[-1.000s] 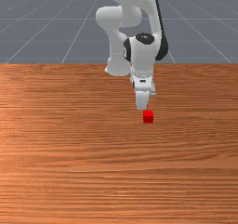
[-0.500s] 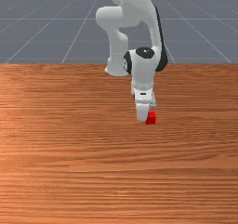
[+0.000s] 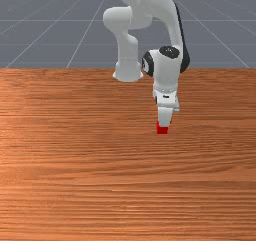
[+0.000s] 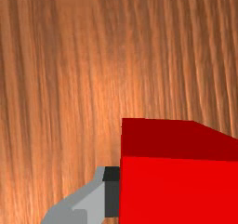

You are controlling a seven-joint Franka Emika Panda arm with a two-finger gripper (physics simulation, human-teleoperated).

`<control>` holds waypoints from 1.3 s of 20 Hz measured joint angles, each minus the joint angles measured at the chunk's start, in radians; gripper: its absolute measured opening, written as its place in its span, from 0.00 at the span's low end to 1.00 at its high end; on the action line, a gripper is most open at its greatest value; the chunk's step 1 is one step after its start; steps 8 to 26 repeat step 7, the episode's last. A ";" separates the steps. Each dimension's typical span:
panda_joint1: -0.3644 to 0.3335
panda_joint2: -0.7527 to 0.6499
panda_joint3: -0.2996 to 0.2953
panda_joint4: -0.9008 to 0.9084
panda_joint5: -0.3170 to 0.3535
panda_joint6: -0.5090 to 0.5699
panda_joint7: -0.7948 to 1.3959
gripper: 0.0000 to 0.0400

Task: Stack all the cube

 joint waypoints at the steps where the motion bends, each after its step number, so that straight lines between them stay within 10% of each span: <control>1: -0.009 0.015 0.014 0.021 0.005 -0.029 -0.029 0.48; 26: -0.027 0.014 0.001 -0.006 -0.007 0.039 -0.050 0.47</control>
